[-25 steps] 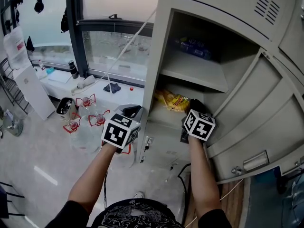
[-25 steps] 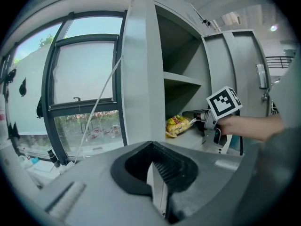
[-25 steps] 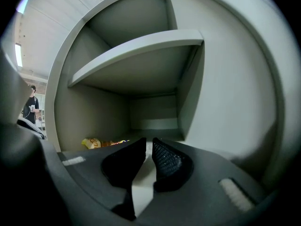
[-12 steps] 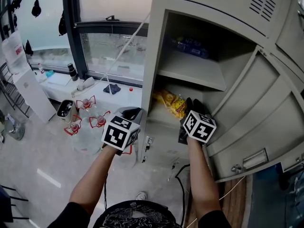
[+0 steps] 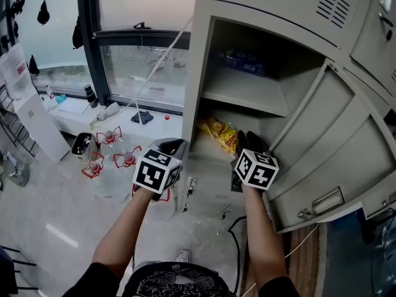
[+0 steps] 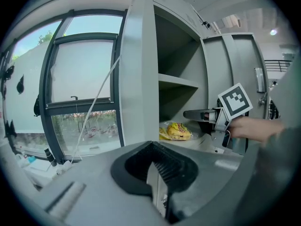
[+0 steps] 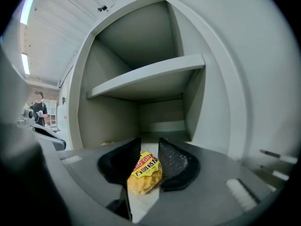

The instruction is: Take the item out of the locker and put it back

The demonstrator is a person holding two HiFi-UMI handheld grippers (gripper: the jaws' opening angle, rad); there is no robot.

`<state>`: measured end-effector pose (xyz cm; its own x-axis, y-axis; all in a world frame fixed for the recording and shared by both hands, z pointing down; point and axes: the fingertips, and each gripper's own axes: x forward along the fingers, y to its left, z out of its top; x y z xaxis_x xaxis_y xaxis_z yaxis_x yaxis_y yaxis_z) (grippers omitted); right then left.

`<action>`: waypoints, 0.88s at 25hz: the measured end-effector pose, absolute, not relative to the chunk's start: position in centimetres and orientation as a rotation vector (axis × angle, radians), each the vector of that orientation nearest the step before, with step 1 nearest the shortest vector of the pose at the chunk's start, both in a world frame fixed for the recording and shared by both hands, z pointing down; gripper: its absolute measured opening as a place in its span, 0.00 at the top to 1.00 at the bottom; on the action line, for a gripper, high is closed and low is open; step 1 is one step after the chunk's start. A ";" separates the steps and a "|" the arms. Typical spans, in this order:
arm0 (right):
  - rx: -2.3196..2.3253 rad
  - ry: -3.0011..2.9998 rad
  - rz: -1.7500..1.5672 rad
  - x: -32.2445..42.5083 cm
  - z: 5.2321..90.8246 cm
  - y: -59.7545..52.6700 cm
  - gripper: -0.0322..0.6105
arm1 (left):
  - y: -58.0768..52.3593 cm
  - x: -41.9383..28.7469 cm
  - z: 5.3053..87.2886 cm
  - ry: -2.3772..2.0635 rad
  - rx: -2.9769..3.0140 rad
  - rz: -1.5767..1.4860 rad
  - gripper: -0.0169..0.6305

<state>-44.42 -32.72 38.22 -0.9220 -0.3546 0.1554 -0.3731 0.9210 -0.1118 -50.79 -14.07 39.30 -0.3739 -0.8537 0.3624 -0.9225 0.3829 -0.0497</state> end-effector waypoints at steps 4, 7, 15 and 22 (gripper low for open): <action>0.552 -2.955 0.185 -43.7 37.6 -31.7 0.76 | -13.9 -50.2 38.7 -2.352 1.597 0.328 0.97; 0.562 -2.955 0.167 -43.2 37.2 -31.0 0.77 | -13.4 -50.3 38.4 -2.347 1.609 0.318 0.97; 0.632 -2.938 0.144 -41.0 36.1 -27.9 0.78 | -11.6 -50.0 37.8 -2.302 1.692 0.314 0.97; 0.666 -2.928 0.099 -38.5 35.3 -23.6 0.79 | -9.3 -48.9 37.0 -2.272 1.769 0.328 0.97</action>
<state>-38.52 -23.62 35.27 -0.8929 -0.4253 0.1476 -0.4343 0.9001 -0.0338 -48.92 -9.27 37.03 -0.2362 -0.9158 0.3248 -0.9703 0.2405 -0.0277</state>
